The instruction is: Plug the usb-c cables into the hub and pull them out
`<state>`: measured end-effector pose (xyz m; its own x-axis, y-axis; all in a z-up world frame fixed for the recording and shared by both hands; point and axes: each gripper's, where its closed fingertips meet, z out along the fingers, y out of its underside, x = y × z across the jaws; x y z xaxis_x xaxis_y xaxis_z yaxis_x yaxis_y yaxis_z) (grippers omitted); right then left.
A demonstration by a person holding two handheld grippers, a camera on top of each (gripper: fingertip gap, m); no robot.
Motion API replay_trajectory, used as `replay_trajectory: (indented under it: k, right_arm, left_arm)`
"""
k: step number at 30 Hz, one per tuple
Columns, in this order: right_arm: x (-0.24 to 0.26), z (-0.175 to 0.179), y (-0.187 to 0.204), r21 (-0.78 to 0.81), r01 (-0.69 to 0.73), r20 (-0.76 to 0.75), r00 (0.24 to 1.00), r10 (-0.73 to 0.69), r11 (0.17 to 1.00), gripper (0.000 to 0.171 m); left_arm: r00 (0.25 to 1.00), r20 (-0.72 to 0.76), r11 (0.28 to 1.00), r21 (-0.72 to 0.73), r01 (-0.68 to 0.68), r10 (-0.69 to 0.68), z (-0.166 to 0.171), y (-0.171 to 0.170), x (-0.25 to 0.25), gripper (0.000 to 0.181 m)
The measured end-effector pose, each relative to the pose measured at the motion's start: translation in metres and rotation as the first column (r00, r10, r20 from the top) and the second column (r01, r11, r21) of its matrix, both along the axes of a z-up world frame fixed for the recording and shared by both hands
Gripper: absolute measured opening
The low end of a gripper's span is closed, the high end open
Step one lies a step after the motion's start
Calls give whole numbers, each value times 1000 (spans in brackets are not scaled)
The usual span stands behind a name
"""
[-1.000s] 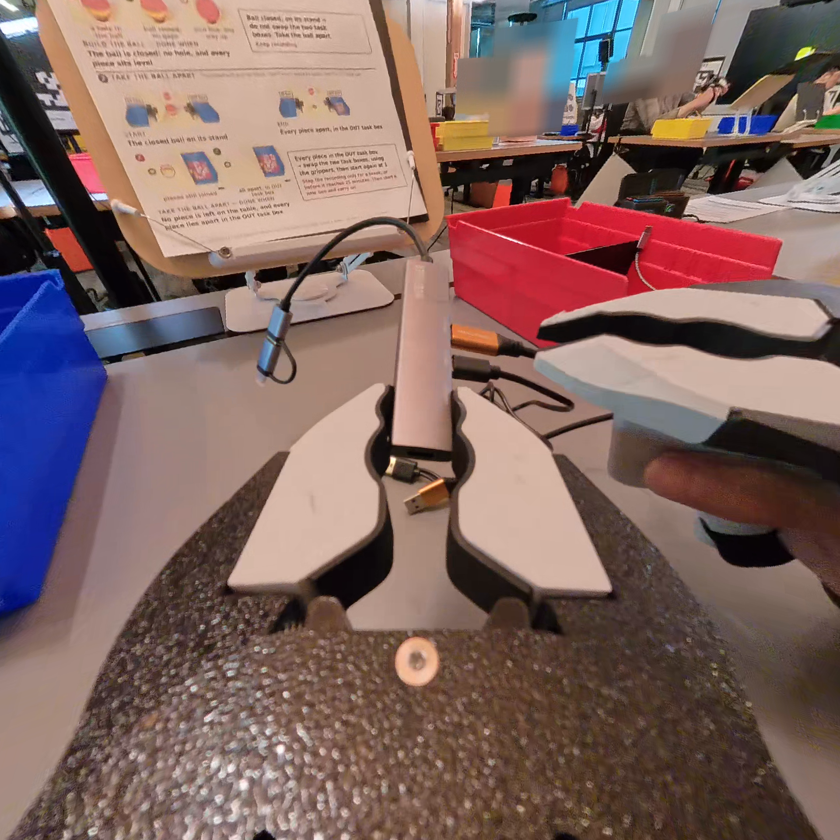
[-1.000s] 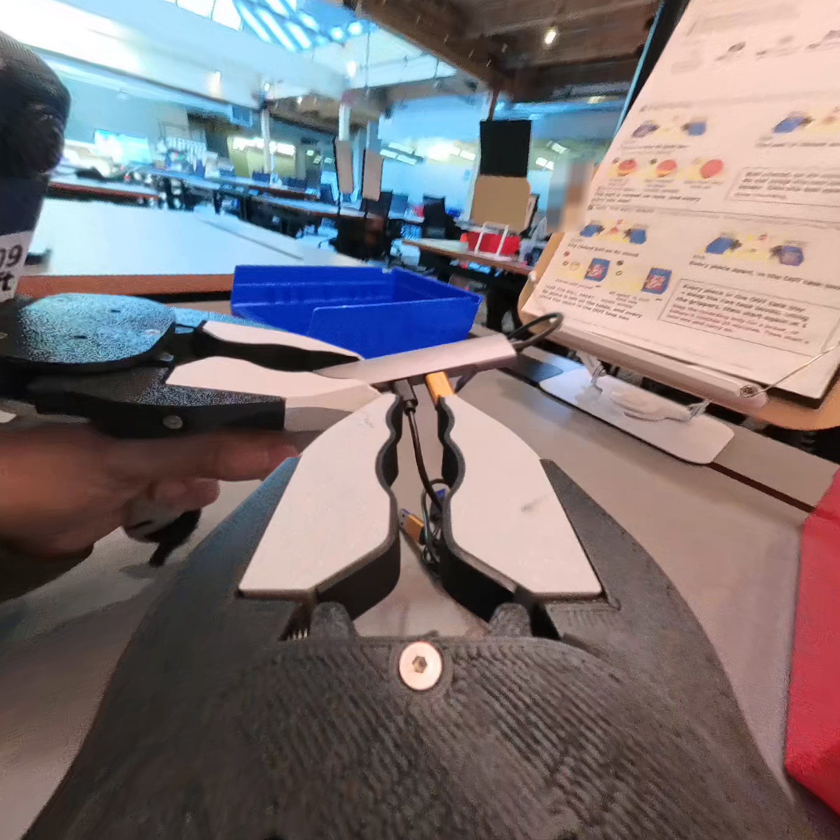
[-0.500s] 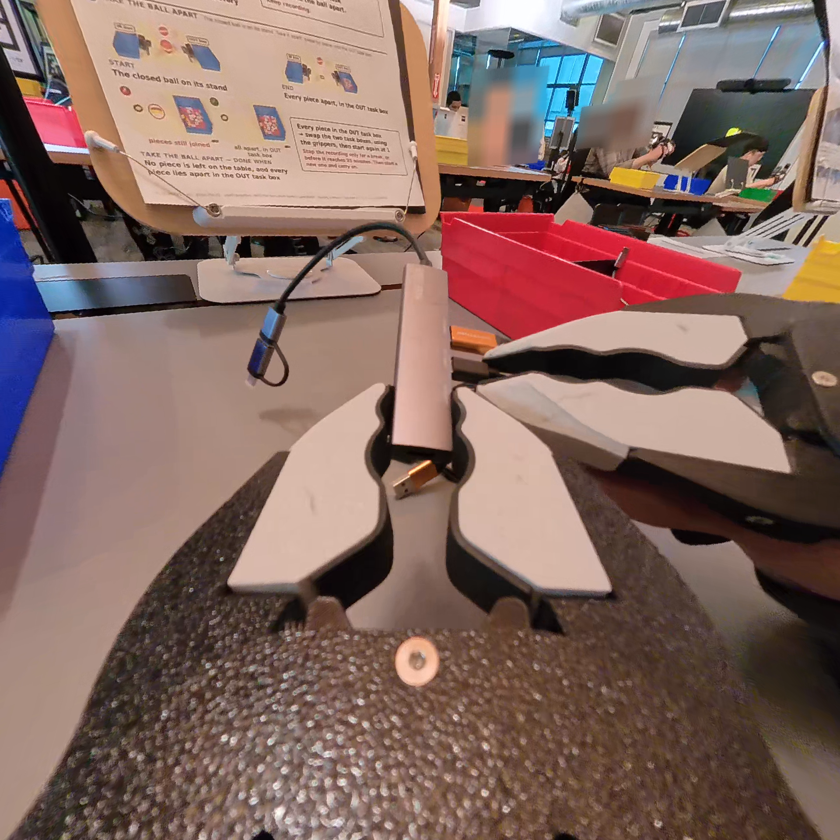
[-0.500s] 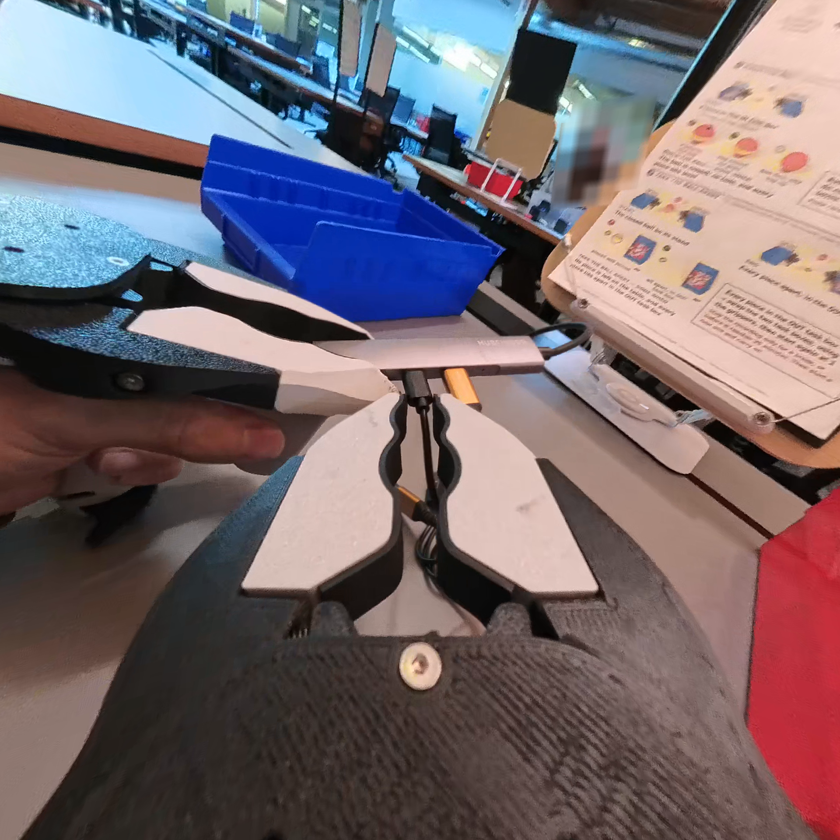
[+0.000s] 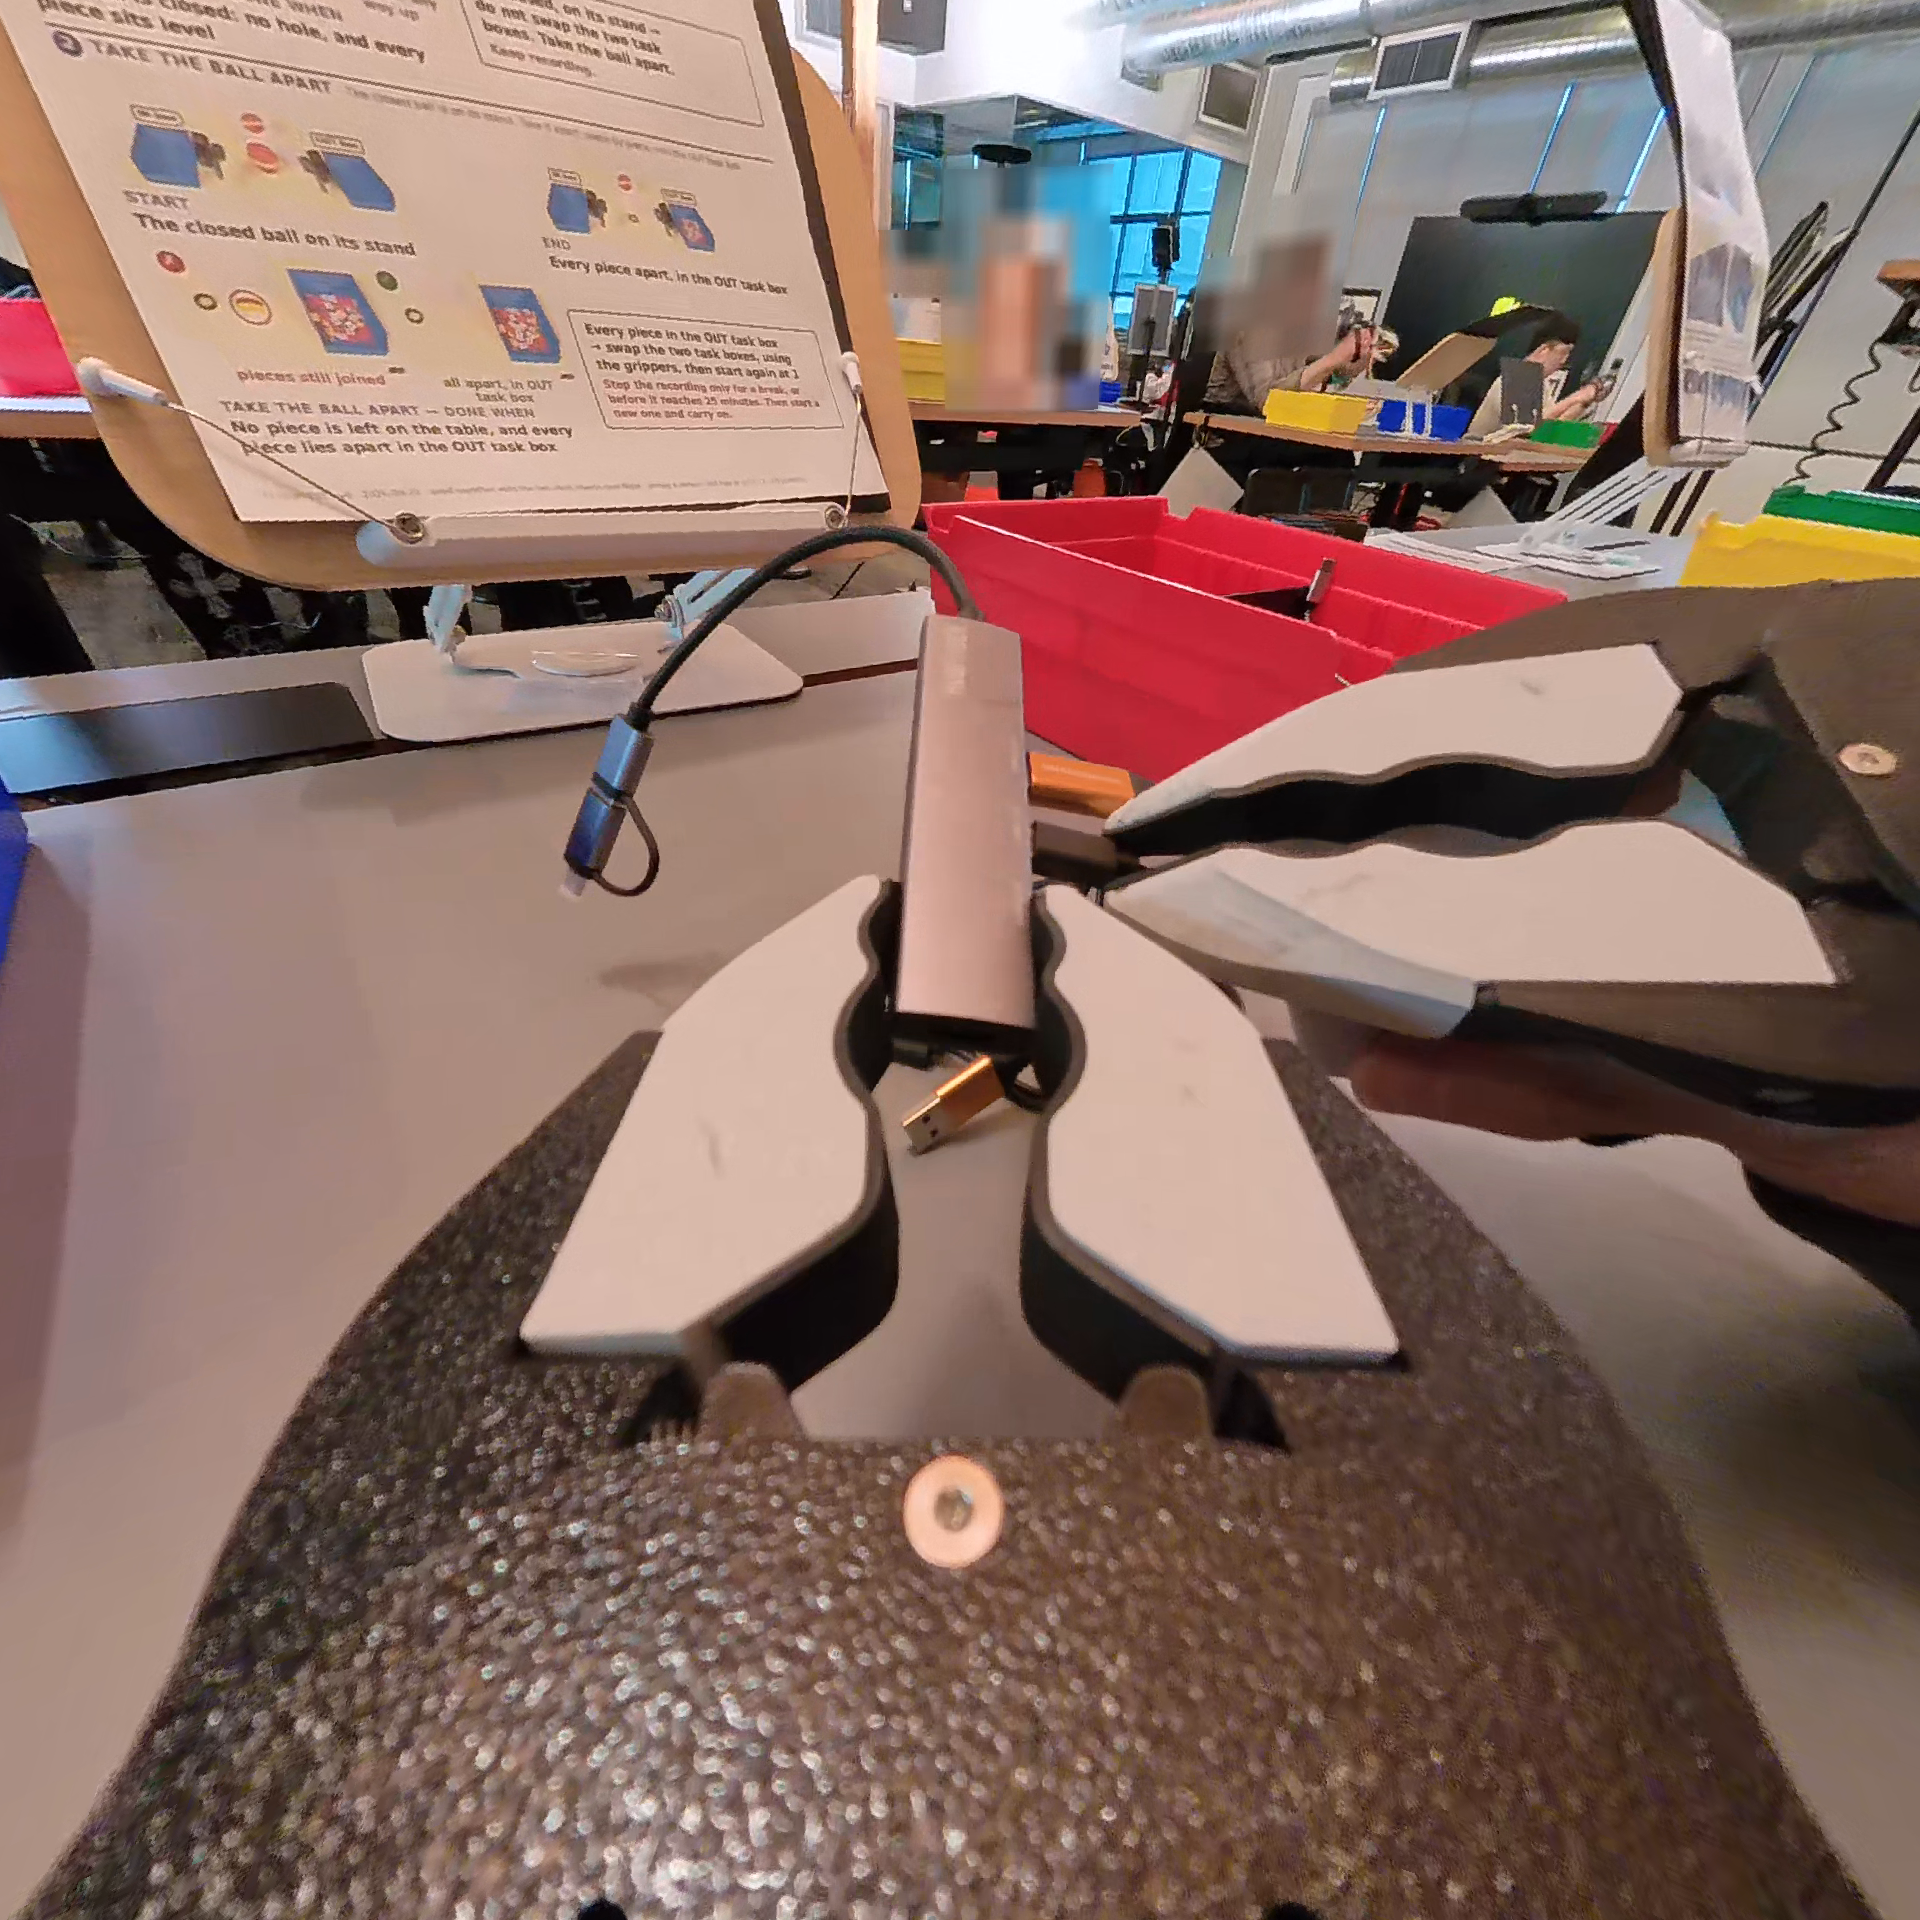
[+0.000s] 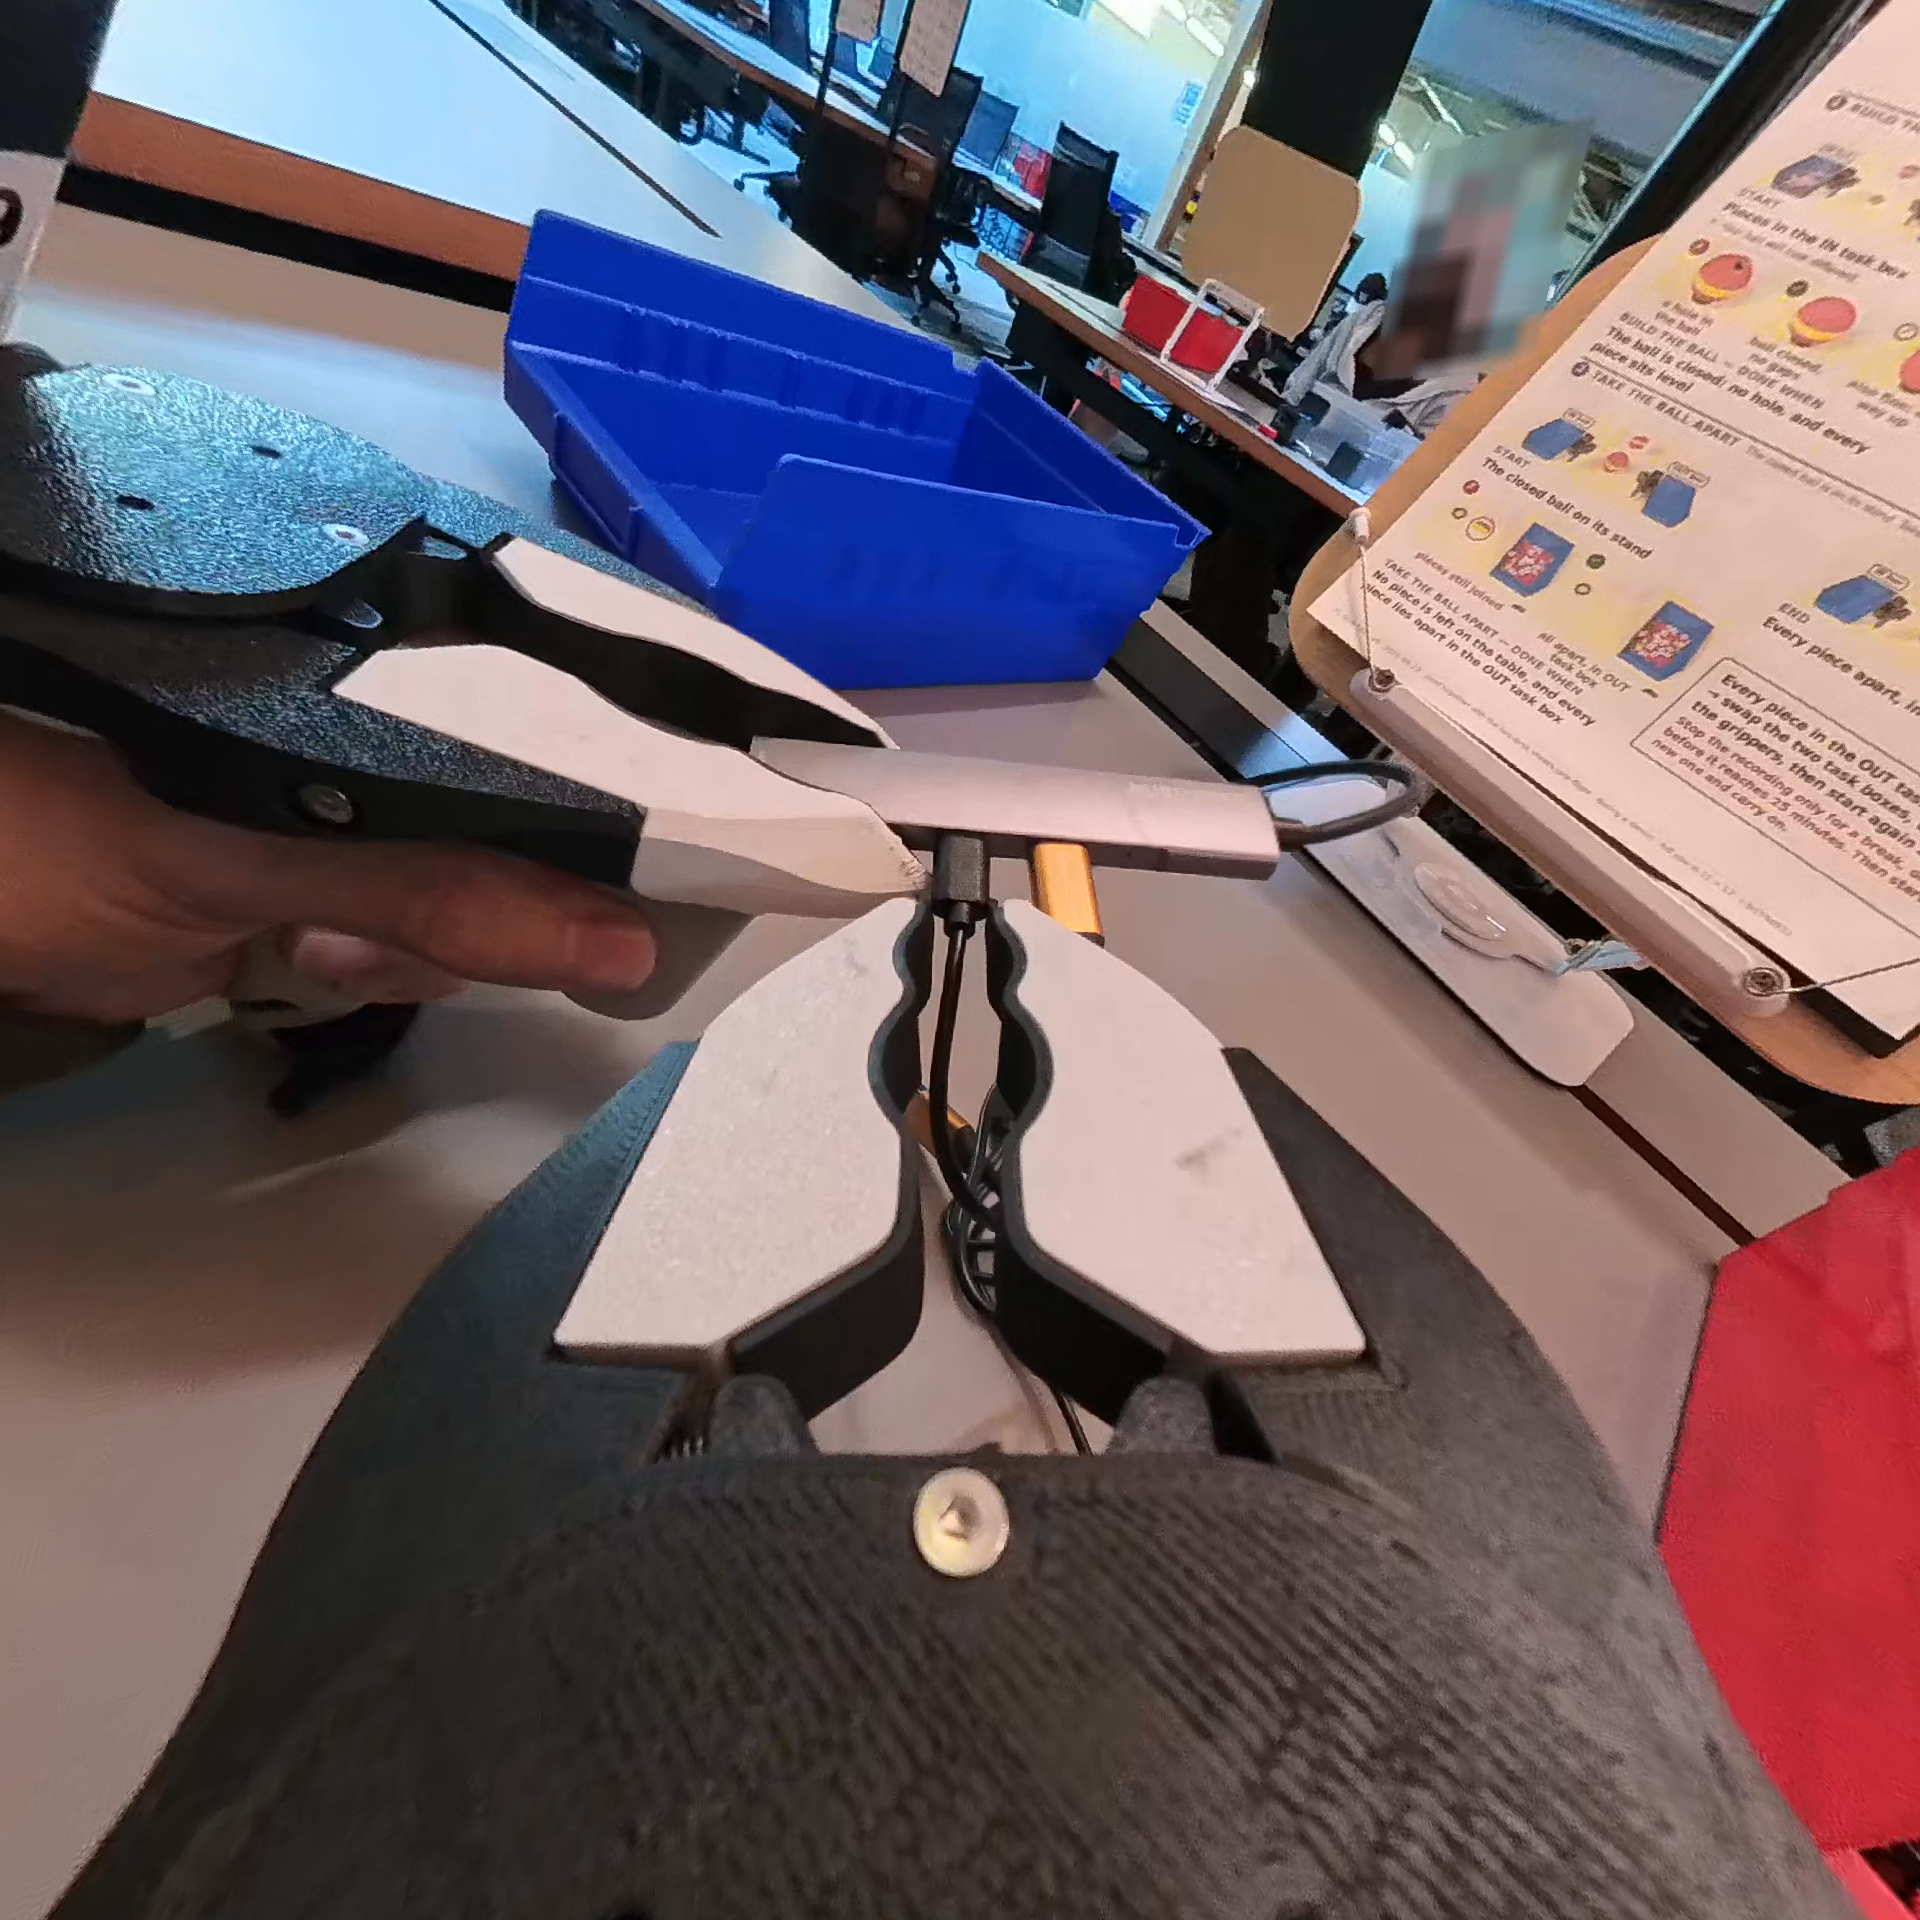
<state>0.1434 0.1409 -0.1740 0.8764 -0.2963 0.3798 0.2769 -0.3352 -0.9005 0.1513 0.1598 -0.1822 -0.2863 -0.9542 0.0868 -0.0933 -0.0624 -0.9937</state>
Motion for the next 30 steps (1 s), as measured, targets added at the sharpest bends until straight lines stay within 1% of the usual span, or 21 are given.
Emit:
replay_trajectory:
  k: [7, 10, 17, 20, 23, 24, 26, 30]
  right_arm:
    - [0, 3, -4, 38, 27, 10, 1000, -28, 999, 10]
    - [0, 3, -4, 44, 19, 10, 1000, -19, 999, 10]
    - [-1, 3, -5, 51, -12, -10, 1000, 13, 999, 9]
    - [-3, 5, -5, 75, -32, -37, 999, 35, 997, 5]
    - [-1, 2, -3, 56, -11, -13, 1000, 12, 998, 6]
    - [-1, 2, -3, 63, -11, -10, 1000, 12, 998, 6]
    - [-1, 2, -2, 90, -12, -56, 998, 17, 996, 6]
    - [0, 0, -2, 122, -5, -134, 991, 21, 993, 6]
  left_arm:
    - [1000, -12, 999, -53, 11, -12, 1, -4, 0, 23]
    - [999, -29, 995, -92, 25, -27, 0, -5, 0, 23]
    - [998, -39, 991, -130, 44, -50, -1, -6, 1, 23]
    - [997, -39, 985, -161, 56, -63, -1, -5, 0, 23]
    - [998, -37, 993, -113, 36, -41, -1, -3, 1, 23]
    - [998, -35, 992, -118, 40, -45, -1, -3, 1, 23]
    - [999, -30, 992, -121, 39, -42, 0, -2, 1, 23]
    - [1000, -14, 998, -59, -5, 5, 0, 0, 1, 23]
